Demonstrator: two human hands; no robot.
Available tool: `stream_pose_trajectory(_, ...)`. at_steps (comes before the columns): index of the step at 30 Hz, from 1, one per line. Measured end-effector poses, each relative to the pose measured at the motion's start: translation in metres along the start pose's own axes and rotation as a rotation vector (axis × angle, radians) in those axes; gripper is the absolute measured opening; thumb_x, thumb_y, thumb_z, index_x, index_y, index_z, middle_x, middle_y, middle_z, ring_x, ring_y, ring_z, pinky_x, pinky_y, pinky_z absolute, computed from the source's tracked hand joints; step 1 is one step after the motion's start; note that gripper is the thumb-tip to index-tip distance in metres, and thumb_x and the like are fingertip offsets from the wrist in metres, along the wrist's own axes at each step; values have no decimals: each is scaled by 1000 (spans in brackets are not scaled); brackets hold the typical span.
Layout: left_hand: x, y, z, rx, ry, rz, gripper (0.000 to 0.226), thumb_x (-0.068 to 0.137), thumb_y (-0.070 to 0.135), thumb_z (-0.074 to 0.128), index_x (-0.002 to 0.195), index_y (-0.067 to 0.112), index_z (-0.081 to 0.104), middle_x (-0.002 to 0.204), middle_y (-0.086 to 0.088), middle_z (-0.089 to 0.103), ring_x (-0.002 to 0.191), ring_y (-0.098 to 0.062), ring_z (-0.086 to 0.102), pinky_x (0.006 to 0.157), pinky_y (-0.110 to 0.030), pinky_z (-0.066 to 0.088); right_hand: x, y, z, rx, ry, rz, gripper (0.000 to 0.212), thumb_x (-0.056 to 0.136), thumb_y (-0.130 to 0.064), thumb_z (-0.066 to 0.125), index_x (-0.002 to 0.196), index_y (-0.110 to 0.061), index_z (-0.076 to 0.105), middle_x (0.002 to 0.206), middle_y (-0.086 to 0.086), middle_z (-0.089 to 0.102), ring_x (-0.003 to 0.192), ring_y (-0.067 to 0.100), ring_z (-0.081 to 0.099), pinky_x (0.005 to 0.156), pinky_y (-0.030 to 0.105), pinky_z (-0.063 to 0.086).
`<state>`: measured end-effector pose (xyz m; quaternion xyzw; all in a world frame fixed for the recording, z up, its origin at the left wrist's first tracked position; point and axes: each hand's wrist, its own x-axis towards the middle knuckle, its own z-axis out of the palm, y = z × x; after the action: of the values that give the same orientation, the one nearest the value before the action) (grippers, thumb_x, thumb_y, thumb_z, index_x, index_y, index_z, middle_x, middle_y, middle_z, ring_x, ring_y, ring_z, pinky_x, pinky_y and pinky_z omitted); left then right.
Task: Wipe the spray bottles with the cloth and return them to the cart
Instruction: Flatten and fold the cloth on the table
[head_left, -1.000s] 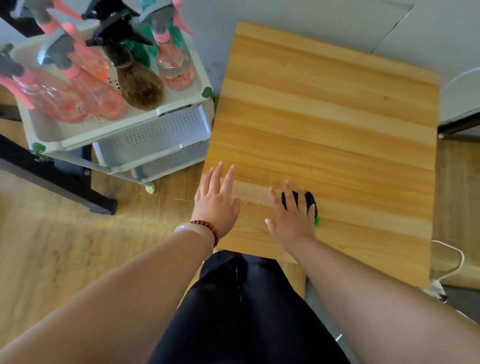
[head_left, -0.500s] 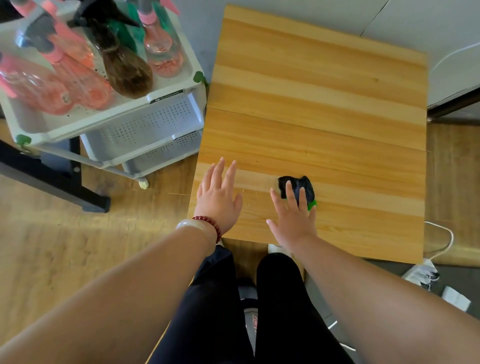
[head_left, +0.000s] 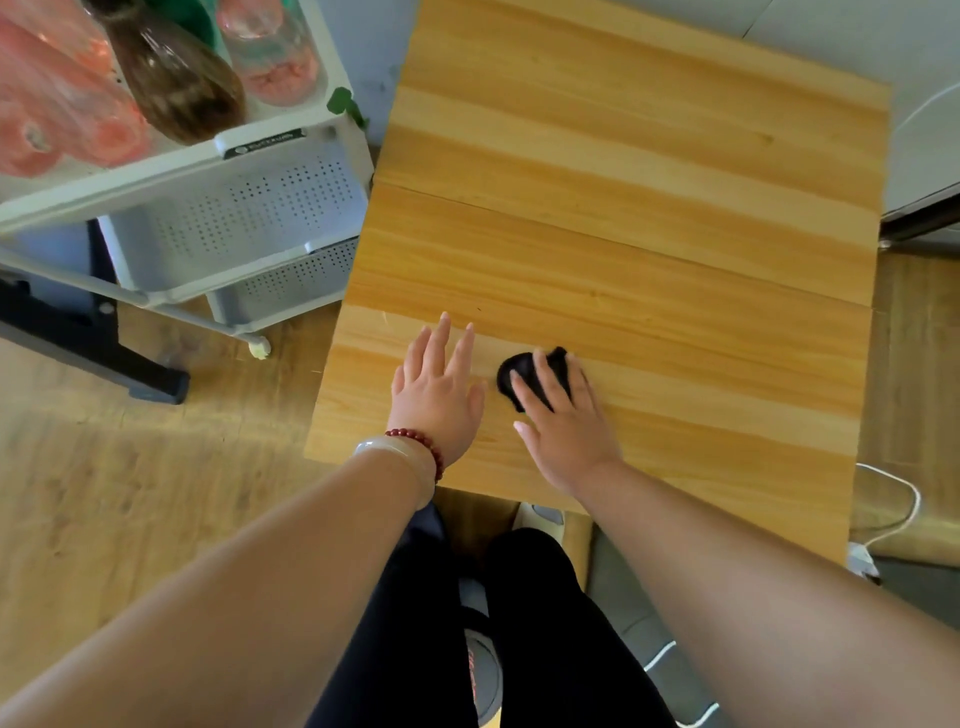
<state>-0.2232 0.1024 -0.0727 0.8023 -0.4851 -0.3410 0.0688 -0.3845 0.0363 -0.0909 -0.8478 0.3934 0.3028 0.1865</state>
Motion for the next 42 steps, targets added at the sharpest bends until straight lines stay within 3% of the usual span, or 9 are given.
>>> stream_pose_trajectory(4,23,9,18,45,23,20,63,104,35,32,157,28,-1,164,1,-14,151,-20,-12,121,-43,3,16,42,1,-124,50,-94,55,105,-49,13,151,-42,-17,149,-11,-39,148,31,-24,122,45,-5)
stream_pose_trajectory(10,51,10,38,117,79,12,61,104,44,28,157,28,2,165,1,-12,151,-20,-13,121,-40,-2,55,74,-21,154,185,384,57,105,-50,15,156,-36,-5,162,-4,-23,150,33,-15,122,44,-2)
stream_pose_trajectory(16,52,9,53,190,171,-4,59,104,44,25,157,27,6,165,-1,-8,152,-22,-10,121,-37,-5,41,68,9,-68,337,-255,54,101,-47,25,149,-27,41,158,3,34,139,42,37,112,53,31)
stream_pose_trajectory(19,53,9,51,216,158,-7,60,104,45,23,157,28,2,165,0,-10,151,-22,-11,120,-36,-7,54,97,-10,-69,337,2,64,99,-58,3,156,-32,18,165,1,10,147,37,21,119,43,19)
stream_pose_trajectory(23,54,13,53,229,154,-27,60,104,44,23,157,26,2,165,-1,-12,151,-23,-13,120,-38,-8,64,100,-25,222,275,501,60,103,-53,8,157,-32,-6,164,-4,-17,151,32,-6,123,41,3)
stream_pose_trajectory(29,54,13,56,255,168,-31,60,104,43,22,157,25,1,165,-2,-11,151,-23,-12,121,-39,-6,37,67,5,23,317,-122,59,100,-57,11,155,-38,17,165,-8,8,149,33,11,120,45,6)
stream_pose_trajectory(31,55,13,56,266,163,-34,60,104,43,20,157,26,-1,165,-2,-13,151,-23,-13,121,-39,-5,44,87,-1,-27,307,-109,66,95,-63,2,155,-39,13,165,-8,5,150,33,10,121,44,6)
stream_pose_trajectory(36,53,13,60,278,182,-33,59,104,42,19,157,26,0,165,-2,-12,151,-23,-12,122,-40,-4,63,90,-14,142,294,378,59,102,-53,6,156,-34,-6,163,-6,-18,151,30,-9,123,43,-2)
stream_pose_trajectory(42,55,11,60,288,188,-29,58,104,43,17,157,26,0,165,-2,-12,151,-22,-12,122,-39,-3,38,52,2,-12,328,-162,53,104,-49,18,156,-39,10,165,-12,-1,151,28,-1,121,41,-2)
